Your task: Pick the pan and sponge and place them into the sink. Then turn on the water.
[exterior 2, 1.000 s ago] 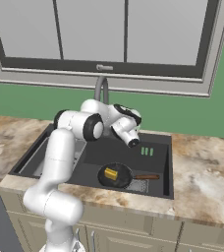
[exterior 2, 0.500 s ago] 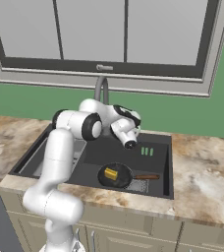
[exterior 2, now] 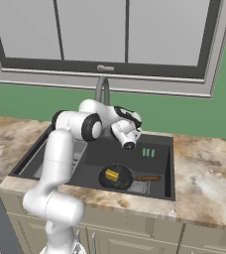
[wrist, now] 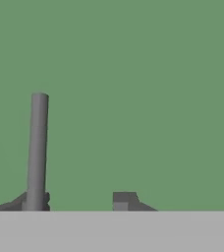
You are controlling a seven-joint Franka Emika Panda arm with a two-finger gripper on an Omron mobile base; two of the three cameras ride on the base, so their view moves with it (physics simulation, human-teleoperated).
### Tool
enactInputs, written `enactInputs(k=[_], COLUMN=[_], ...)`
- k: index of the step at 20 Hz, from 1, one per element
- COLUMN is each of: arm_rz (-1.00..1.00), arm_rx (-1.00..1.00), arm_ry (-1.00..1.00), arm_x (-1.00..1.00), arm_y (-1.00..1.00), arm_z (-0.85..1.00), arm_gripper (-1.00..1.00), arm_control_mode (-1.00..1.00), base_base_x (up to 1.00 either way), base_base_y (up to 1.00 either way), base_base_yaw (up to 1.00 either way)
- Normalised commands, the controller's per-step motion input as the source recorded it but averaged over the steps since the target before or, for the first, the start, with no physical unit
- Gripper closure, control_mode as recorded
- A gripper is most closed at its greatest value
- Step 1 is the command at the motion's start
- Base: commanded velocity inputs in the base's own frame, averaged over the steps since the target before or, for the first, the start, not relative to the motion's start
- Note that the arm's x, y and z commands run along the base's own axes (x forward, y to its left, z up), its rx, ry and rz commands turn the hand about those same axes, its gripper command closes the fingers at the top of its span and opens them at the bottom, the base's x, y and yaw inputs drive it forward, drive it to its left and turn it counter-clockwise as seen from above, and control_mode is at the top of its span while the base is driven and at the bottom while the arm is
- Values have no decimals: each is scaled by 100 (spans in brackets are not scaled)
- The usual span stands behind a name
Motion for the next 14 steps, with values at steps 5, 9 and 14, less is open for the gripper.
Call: enactInputs(k=[5,9,14], arm_rz=[-5,-5,-4], arm_rx=[7,8,8], arm_ry=[6,7,7], arm_x=[-9,-11,-11], arm_y=[-55,-56,-56], arm_z=[-5,-10,-13], arm_gripper=[100,100,100], arm_control_mode=[-100,-100,-100], base_base_x=[0,0,0], base_base_y=[0,0,0], base_base_yaw=[0,0,0])
